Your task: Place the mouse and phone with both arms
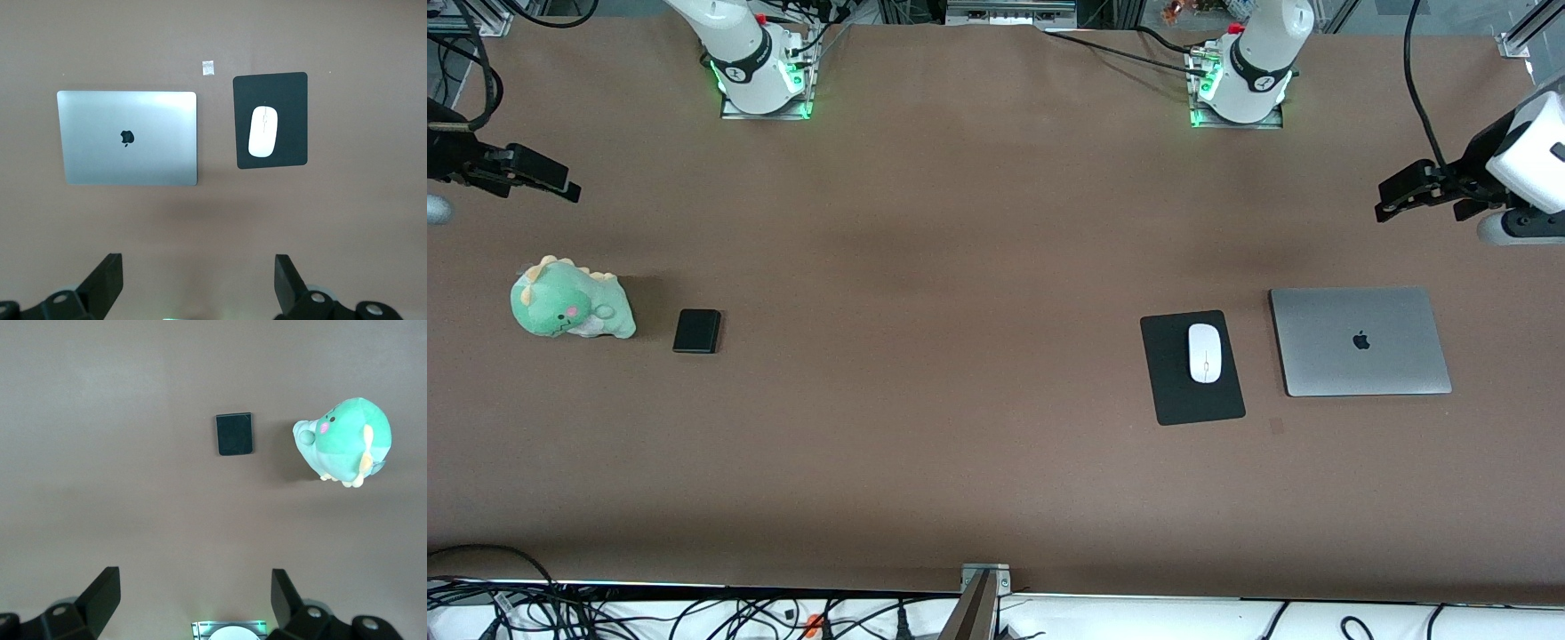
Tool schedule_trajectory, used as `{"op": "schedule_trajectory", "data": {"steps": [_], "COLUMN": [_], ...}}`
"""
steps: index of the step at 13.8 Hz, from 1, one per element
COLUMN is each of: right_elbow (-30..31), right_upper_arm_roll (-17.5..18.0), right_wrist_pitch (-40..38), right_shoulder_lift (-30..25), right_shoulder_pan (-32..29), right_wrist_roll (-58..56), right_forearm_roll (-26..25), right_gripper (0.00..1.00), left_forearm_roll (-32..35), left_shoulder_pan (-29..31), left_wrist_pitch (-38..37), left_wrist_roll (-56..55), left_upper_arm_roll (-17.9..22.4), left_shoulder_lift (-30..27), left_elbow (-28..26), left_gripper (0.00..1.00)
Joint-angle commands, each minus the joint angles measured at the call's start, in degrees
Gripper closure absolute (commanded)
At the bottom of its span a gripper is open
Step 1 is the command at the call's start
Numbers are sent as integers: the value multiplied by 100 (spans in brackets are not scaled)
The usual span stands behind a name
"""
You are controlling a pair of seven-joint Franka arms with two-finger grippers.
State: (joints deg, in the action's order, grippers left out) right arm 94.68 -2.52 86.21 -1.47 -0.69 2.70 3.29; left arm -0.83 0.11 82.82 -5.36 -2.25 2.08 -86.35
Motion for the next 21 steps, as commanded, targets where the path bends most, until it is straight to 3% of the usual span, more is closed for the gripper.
{"op": "schedule_trajectory", "data": {"steps": [1,8,21], "right_elbow": [-38,-46,41], "right_upper_arm_roll": [121,147,164], "right_wrist_pitch": [-52,-25,484], "right_shoulder_lift": [-108,-91,-73], "right_shoulder_pan": [-98,-80,-63], "right_wrist_roll": [178,214,126], "right_forearm_roll": [-92,-101,-320], "right_gripper": [0,0,0], "left_forearm_roll": [-92,-119,206], "left_shoulder_pan": [42,-19,139], "left_wrist_pitch": [-223,-161,111], "left_wrist_roll": [62,141,352], "left_upper_arm_roll": [-39,-92,23], "left_shoulder_lift": [29,-234,-102], "left_elbow": [172,311,321], "left_gripper": [0,0,0]}}
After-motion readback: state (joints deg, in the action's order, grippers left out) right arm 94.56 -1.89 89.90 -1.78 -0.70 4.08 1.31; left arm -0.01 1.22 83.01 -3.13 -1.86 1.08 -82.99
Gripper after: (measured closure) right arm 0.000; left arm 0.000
